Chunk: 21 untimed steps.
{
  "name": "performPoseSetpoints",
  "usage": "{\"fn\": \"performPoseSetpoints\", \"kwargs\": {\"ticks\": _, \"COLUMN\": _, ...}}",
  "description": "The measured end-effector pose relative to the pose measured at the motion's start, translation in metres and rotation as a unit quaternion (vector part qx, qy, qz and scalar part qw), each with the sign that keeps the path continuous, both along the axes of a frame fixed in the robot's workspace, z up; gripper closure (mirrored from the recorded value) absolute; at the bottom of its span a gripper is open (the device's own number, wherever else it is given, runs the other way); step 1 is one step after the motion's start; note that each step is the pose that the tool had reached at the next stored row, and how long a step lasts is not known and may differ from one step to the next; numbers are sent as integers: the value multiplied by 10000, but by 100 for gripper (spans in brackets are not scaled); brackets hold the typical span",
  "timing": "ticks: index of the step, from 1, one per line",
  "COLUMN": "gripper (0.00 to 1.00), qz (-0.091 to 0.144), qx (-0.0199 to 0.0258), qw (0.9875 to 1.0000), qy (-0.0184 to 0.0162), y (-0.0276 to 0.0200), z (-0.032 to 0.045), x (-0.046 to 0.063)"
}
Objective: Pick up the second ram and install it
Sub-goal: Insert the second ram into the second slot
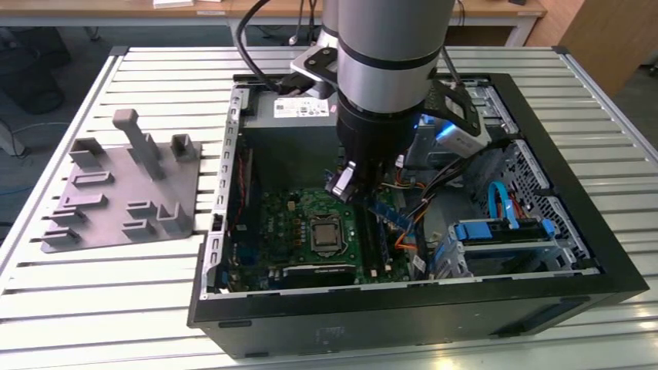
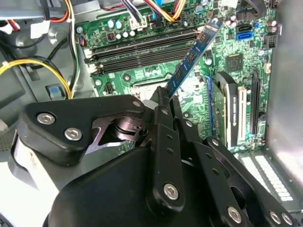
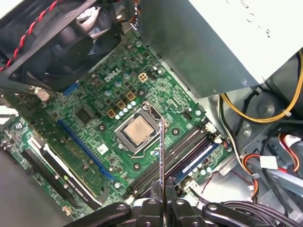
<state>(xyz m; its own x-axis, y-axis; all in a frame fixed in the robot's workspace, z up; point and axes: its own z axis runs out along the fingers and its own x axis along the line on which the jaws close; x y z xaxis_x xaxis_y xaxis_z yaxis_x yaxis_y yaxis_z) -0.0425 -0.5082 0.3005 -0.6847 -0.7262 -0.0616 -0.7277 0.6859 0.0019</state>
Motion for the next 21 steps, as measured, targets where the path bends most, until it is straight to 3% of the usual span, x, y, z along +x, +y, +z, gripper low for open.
{"fn": "performPoseSetpoints", "kwargs": {"ticks": 10, "gripper": 86, "qz": -475, "qx": 0, "qw": 9989, "qy": 0, "y": 0, "z": -5, "x": 0}}
{"fn": "performPoseSetpoints", "kwargs": {"ticks": 21, "gripper": 86, "qz": -968, "qx": 0, "qw": 9953, "qy": 0, "y": 0, "z": -11, "x": 0}}
